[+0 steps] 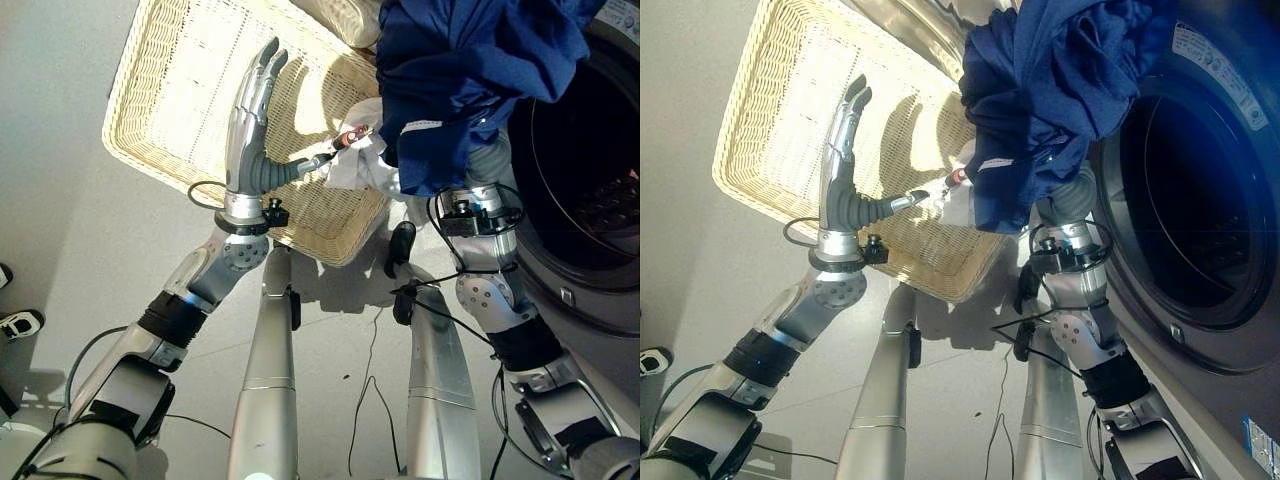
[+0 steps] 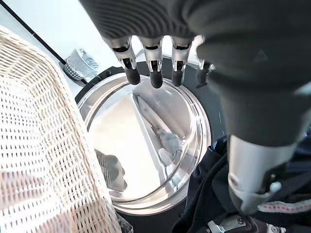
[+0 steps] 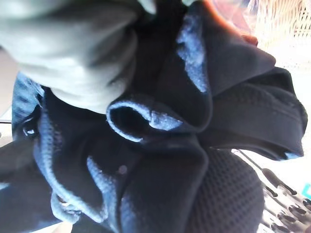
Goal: Put the clothes into the washing machine.
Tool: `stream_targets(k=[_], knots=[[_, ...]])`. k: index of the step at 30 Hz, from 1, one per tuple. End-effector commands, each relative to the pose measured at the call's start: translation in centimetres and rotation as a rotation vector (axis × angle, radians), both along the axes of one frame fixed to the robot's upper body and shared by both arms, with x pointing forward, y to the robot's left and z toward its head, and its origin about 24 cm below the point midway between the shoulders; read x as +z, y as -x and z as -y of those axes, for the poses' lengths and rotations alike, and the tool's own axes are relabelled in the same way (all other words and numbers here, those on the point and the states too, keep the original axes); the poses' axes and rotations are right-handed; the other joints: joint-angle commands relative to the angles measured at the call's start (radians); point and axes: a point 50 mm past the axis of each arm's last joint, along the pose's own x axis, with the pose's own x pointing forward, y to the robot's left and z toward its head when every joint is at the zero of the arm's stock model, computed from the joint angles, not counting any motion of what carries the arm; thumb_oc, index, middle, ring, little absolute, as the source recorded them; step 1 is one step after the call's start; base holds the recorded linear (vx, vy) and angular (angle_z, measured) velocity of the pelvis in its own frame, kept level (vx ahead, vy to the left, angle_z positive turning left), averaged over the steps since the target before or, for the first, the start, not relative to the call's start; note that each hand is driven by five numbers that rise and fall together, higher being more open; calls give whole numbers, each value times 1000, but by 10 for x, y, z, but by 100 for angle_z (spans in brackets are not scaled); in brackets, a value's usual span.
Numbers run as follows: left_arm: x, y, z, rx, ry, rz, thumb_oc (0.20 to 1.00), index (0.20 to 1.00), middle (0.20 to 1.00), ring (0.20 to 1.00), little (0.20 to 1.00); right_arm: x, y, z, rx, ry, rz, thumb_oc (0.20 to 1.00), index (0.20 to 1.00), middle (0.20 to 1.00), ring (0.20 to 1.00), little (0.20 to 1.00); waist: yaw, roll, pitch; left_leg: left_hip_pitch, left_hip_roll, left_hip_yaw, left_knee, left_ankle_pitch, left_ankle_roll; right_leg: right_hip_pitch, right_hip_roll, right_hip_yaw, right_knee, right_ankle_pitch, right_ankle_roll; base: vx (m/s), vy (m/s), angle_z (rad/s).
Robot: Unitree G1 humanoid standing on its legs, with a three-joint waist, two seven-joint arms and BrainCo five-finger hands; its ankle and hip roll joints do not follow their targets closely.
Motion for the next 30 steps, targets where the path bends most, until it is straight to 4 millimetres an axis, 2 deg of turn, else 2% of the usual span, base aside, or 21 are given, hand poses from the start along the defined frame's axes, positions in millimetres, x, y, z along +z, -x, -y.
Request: stream_targets(k=[1,9,14,21,26,27,30], knots=[[17,2,-5,-7,143,94,1000,1000,1000,1000,1000,16,16,1,51,-50,126,200,200,200,200,200,-28,30,-3,-10,-106,36,130,-93,89,88,60,-65,-272,238,61,0,0,0],[13,-7,-15,41,206,70,1000,1000,1000,1000,1000,7,7,4,112,-76,101,200,200,200,200,200,-31,30,-3,-5,-104,39,127,-92,83,91,61,-63,-273,236,60,0,0,0],[9,-13,-18,80,213,62,1000,1000,1000,1000,1000,0,-3,8,116,-105,19,200,200,200,200,200,-35,30,-3,-5,-101,46,127,-91,82,90,65,-60,-273,237,59,0,0,0],[3,-19,-26,112,249,56,1000,1000,1000,1000,1000,-26,-24,22,111,-159,-160,200,200,200,200,200,-41,33,-3,-3,-95,52,123,-90,77,89,70,-54,-277,237,58,0,0,0],[0,-23,-28,121,263,46,1000,1000,1000,1000,1000,-51,-42,43,73,-309,-316,200,200,200,200,200,-43,39,-3,1,-92,58,120,-90,72,90,73,-50,-281,236,56,0,0,0],[-1,-25,-29,118,276,37,1000,1000,1000,1000,1000,-60,-50,56,60,-412,-371,200,200,200,200,200,-42,41,-3,3,-90,61,117,-91,71,92,74,-49,-284,234,55,0,0,0],[-2,-28,-31,113,290,18,1000,1000,1000,1000,1000,-73,-61,86,2,-562,-435,200,200,200,200,200,-37,46,-3,6,-87,62,113,-93,69,96,74,-51,-287,234,56,0,0,0]])
